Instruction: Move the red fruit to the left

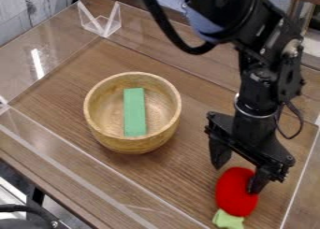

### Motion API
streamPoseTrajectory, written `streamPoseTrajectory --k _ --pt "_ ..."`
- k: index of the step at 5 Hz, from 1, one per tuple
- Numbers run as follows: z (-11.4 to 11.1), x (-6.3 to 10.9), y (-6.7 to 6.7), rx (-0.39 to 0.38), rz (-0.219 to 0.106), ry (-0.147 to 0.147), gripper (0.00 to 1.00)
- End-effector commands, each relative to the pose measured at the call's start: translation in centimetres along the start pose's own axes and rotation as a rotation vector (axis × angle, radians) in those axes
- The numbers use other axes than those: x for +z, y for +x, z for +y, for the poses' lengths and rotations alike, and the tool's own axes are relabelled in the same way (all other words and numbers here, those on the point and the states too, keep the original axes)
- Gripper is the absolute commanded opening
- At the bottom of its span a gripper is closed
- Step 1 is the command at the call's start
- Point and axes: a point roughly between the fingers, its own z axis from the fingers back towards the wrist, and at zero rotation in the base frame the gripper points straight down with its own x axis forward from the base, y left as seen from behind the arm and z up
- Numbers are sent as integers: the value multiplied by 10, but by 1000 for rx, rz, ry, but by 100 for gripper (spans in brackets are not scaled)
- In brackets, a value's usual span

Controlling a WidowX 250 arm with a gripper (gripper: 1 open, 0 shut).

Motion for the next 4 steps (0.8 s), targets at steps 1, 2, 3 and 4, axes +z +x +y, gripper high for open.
streamPoseTrajectory --k 1,2,3,4 --pt "2 3 4 2 -21 9 100" --pt "2 2 4 4 -18 17 100" --pt "2 1 3 7 -17 25 100" --pt "3 0 3 10 -16 32 100"
